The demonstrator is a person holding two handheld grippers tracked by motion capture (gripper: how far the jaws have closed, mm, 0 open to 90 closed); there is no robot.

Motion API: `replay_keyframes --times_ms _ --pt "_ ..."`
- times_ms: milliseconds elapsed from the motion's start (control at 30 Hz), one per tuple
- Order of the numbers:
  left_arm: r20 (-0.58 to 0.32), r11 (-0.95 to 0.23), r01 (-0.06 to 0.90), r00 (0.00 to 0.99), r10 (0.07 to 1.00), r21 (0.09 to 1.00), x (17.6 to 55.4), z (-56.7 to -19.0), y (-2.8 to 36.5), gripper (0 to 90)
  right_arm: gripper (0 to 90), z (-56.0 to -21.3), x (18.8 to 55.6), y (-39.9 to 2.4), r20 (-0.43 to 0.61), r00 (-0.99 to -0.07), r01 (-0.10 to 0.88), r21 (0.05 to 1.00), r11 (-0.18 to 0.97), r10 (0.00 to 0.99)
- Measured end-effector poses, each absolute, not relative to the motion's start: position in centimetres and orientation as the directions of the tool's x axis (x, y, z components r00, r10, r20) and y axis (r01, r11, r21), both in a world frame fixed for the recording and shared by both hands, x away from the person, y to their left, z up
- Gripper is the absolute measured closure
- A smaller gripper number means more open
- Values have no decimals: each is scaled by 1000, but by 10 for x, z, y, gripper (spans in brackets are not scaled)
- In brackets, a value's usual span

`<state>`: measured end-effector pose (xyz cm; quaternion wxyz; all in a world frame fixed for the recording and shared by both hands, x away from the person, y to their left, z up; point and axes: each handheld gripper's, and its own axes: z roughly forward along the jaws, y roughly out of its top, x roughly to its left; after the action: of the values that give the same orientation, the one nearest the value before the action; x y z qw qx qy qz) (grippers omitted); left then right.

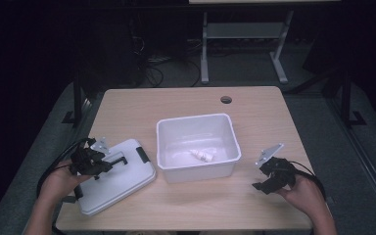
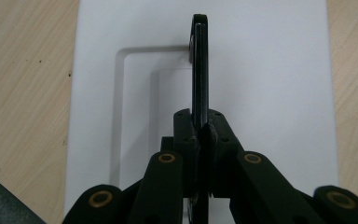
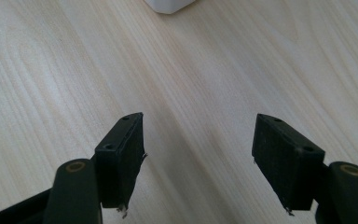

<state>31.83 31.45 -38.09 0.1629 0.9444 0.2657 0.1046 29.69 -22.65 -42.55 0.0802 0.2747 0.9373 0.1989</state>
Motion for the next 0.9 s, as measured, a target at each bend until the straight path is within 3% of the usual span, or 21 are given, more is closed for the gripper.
replay_keyframes --times_ms 900 --pt "99 -795 425 854 510 432 300 -324 335 842 327 -432 292 -230 -18 -820 505 448 738 572"
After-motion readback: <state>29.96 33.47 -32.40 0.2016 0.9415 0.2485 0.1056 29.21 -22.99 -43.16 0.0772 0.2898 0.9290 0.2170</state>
